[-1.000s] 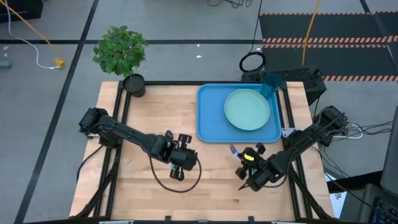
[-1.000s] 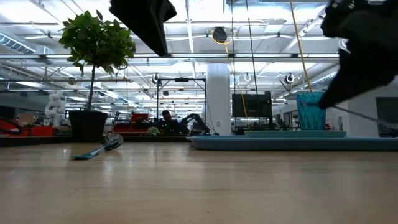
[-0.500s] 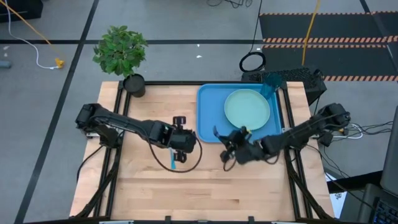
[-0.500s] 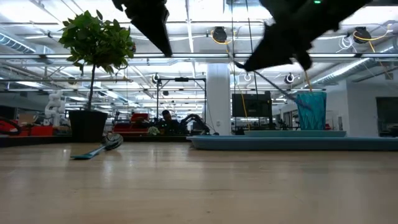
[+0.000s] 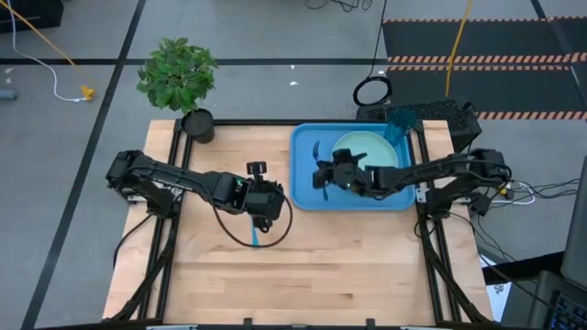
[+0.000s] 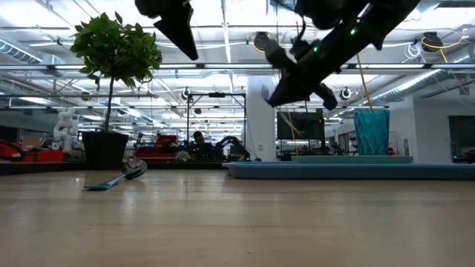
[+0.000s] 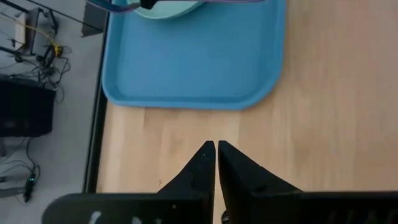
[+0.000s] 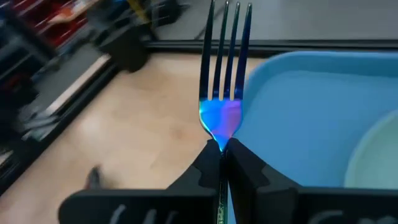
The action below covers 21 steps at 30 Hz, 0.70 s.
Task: Pick and place plate/cup/fork/spoon on tray
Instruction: Put the purple fork on the left side of the light blue plate in the blue serving tray
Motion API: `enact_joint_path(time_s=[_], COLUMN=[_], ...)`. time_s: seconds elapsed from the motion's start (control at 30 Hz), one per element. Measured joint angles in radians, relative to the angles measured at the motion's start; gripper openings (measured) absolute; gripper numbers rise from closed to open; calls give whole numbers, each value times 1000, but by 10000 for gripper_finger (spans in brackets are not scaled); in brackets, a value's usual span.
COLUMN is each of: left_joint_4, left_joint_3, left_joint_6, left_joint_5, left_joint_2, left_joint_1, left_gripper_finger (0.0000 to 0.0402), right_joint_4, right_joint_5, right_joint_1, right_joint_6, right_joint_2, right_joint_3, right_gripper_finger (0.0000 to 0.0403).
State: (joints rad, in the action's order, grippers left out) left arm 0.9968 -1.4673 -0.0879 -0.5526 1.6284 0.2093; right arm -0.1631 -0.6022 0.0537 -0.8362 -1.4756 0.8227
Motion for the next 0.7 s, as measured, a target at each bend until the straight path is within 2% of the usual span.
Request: enact_joint_path(time_s=[0.4, 0.7], left_joint_4=[-1, -2], left_joint_3=[0, 0], left_joint_6=[8, 14], left_joint_5=[0, 0], left_joint_2=[0, 0], left_joint_1=[-60, -77], left_gripper_finger=[24, 24], right_joint_4=[-47, 75], right_joint_5=[3, 33], right_joint_1=[126, 181], right_joint_6=[-109, -174], right_joint_2=[-168, -272], right_joint_3=[49, 120], right_gripper_finger=[1, 0])
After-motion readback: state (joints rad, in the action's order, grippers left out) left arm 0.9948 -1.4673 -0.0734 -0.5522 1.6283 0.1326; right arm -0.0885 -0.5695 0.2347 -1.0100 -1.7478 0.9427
